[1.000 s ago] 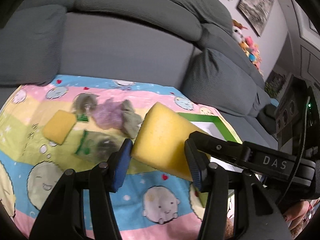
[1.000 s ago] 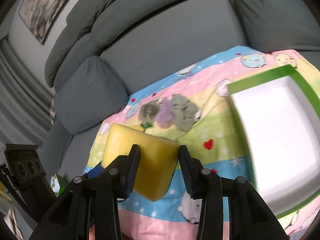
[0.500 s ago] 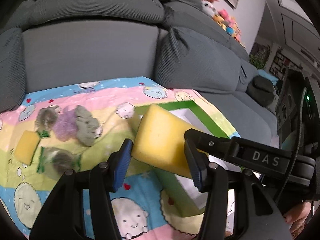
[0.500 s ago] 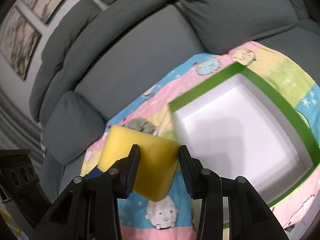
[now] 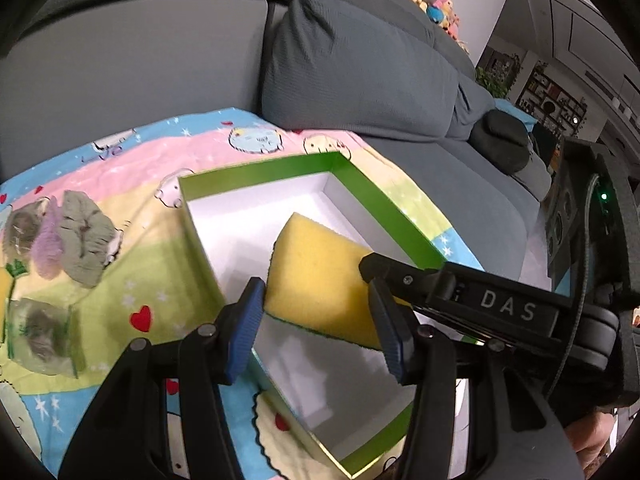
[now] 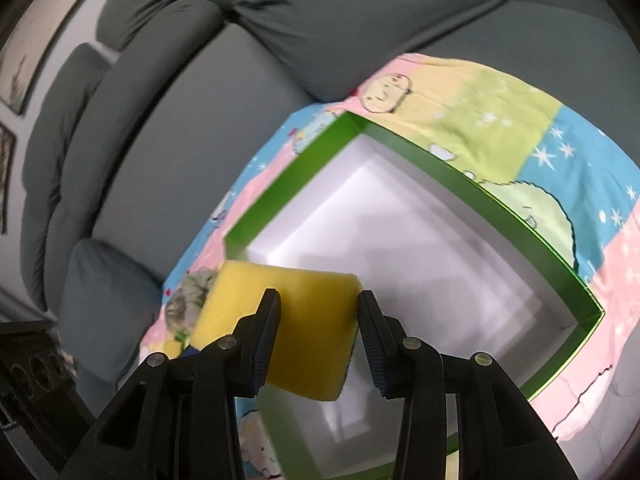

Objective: Organize objects
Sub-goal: 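Carry the yellow sponge into the white box and open the right tool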

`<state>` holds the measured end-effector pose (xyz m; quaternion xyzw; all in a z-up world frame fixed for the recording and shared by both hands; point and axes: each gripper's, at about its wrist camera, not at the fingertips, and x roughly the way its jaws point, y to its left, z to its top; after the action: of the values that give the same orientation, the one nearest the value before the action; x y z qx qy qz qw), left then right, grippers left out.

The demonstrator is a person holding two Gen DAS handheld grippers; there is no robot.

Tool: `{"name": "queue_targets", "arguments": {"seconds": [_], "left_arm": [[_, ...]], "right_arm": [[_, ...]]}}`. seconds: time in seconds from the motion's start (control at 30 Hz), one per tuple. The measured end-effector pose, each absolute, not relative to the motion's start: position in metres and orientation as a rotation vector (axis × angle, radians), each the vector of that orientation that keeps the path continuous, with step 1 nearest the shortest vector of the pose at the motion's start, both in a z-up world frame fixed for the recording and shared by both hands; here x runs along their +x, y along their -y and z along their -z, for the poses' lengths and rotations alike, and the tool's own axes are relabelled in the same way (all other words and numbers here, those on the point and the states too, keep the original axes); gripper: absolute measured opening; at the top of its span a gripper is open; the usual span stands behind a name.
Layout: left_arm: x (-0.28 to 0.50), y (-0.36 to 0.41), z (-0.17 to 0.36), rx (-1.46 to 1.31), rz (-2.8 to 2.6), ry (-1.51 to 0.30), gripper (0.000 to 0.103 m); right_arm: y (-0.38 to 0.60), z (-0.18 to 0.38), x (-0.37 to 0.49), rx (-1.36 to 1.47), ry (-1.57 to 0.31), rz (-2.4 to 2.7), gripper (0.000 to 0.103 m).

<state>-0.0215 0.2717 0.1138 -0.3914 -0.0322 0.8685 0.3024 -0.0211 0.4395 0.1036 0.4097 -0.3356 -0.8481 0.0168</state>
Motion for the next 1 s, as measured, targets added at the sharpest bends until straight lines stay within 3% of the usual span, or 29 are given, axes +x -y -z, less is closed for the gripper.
{"name": "queue_targets", "arguments": {"seconds": [0.5,0.7,1.0], "left_arm": [[-0.029,-0.284,-0.087,-1.154,-2.281,0.058,0.050],[-0.028,-0.281,-0.085,-1.154,-2.306,0.038,0.044],[-0.026,-0.267,-0.085,-1.179,-2.345,0.022,0.023]], "right_arm": [[-0.451,-0.082,-0.035,1.394,1.031,2.713,0.043],[-0.454,-0.076,-0.041,1.454,0.977,2.774,0.043],[-0.448,-0.069,-0.051,1.505,0.890,2.740,0.043]]}}
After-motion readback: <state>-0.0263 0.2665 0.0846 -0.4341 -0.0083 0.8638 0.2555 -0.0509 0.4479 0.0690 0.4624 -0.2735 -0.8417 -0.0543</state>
